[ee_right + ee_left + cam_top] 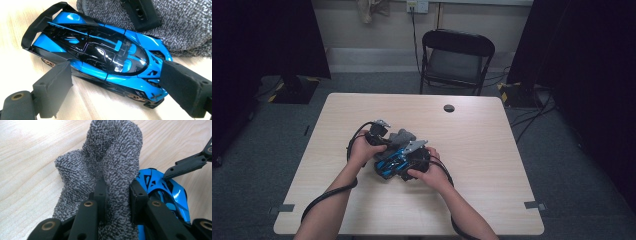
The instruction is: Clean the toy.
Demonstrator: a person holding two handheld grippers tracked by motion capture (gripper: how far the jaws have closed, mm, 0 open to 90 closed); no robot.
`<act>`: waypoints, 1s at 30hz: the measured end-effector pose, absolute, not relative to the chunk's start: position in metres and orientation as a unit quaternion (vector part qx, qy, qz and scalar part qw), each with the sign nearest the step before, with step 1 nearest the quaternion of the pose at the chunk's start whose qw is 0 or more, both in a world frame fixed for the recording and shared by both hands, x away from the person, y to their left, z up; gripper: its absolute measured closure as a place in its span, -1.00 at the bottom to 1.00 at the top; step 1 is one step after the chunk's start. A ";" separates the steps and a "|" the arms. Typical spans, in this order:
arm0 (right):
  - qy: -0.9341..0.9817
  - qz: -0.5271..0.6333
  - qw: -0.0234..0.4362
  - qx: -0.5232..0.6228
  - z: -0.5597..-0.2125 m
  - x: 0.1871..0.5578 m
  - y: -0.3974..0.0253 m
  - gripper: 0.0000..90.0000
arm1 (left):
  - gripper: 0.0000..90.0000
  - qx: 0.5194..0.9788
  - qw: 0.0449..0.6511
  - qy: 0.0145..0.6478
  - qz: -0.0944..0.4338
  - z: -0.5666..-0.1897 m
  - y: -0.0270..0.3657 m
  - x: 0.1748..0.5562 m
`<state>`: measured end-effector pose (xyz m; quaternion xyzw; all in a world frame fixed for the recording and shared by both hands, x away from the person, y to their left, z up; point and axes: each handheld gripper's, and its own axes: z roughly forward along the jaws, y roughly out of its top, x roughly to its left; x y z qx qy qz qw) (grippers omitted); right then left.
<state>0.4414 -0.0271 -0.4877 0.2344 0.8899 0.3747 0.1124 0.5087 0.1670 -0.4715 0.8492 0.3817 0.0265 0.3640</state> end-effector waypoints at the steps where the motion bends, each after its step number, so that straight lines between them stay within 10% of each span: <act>1: 0.890 0.375 0.112 0.235 -0.488 0.441 -0.027 -0.77 | 0.61 0.849 0.364 0.382 0.026 -0.471 0.167 0.509; 30: 0.890 0.375 0.114 0.232 -0.488 0.441 -0.027 -0.76 | 0.61 0.854 0.348 0.386 0.008 -0.467 0.192 0.494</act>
